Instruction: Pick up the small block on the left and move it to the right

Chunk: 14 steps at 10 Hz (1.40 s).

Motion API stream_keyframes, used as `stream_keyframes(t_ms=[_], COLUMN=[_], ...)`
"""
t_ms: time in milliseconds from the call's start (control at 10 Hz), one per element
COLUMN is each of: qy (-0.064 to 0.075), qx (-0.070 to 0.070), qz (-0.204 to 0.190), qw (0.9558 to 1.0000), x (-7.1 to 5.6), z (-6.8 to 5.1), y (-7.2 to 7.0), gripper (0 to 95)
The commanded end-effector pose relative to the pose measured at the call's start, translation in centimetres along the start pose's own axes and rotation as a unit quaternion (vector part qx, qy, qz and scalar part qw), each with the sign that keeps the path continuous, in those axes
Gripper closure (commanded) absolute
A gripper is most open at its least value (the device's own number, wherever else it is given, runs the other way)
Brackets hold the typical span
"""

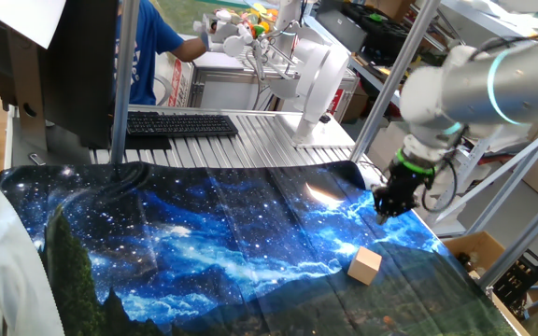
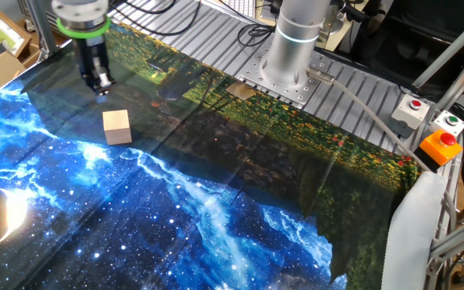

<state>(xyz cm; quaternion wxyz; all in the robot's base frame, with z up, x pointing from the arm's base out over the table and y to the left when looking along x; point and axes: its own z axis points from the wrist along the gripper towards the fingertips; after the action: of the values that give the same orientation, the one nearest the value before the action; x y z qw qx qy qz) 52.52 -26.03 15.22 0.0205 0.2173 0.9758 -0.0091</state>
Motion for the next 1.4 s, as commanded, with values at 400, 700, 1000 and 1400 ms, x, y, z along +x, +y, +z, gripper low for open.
stream_keyframes(t_ms=[400, 700, 1000, 1400], qy=[0.006, 0.001, 0.002, 0.006], qx=[-0.001, -0.008, -0.01, -0.009], qz=[-0.011, -0.006, 0.036, 0.087], qw=[0.9999, 1.0, 0.9993, 0.9962], x=[-0.66, -0.67, -0.68, -0.65], z=[0.38, 0.51, 0.88, 0.98], y=[0.14, 0.19, 0.33, 0.37], gripper=[95.0, 57.0, 0.0, 0.0])
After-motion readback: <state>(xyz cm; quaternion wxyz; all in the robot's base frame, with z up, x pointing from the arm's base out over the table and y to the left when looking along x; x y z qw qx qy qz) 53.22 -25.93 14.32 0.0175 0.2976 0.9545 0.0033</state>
